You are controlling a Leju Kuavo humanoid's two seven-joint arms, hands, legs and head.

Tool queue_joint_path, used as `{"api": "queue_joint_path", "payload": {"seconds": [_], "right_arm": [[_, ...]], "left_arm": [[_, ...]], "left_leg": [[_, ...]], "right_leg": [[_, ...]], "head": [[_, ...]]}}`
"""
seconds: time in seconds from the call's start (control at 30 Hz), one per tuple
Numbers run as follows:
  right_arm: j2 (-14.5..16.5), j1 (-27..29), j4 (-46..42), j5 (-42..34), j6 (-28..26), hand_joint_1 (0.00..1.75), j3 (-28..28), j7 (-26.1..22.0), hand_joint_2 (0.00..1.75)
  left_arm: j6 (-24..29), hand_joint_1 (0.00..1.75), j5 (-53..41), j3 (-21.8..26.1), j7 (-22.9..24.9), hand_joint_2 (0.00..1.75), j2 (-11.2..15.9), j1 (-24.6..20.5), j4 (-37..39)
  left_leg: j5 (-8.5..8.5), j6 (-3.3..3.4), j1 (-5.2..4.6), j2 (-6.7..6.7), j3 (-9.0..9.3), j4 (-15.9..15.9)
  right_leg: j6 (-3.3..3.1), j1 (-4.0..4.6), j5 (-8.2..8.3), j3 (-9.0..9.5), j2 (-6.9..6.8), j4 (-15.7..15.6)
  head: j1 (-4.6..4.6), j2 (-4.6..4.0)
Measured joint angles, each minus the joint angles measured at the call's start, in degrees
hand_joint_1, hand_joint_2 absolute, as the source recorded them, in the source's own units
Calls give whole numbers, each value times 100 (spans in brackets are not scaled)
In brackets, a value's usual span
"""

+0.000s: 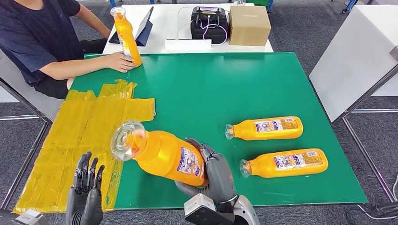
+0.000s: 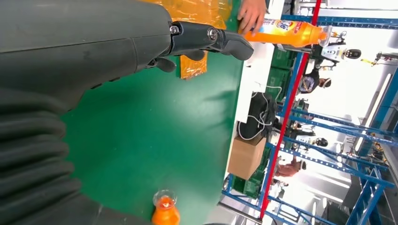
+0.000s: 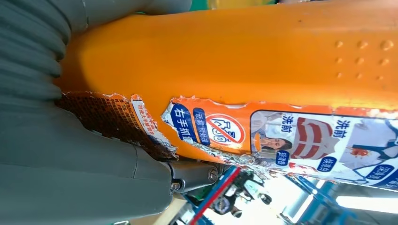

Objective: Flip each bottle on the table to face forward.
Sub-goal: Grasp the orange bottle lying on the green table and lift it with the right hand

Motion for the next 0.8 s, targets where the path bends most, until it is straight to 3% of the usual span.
{"api": "queue_joint_path", "payload": {"seconds": [0.3, 0.47, 0.8], "right_arm": [[-156, 106, -316, -14, 0, 175, 38, -39, 175], [-213, 135, -323, -110, 4, 175, 46, -49, 175], [-268, 140, -156, -351, 71, 175, 40, 40, 175]], "left_arm": [[-55, 0, 4, -1, -16, 175, -16, 24, 7], [-372, 0, 10, -51, -103, 175, -19, 22, 21], [-707, 0, -8, -628, -713, 175, 147, -20, 52]], "left_leg": [[2, -1, 2, 1, 6, 0], [1, -1, 1, 0, 4, 0], [1, -1, 1, 0, 5, 0]], "right_leg": [[-1, 1, 1, 4, 0, 0], [0, 1, 1, 3, 0, 0], [0, 0, 1, 4, 0, 0]], "head": [[-1, 0], [0, 0], [-1, 0]]}}
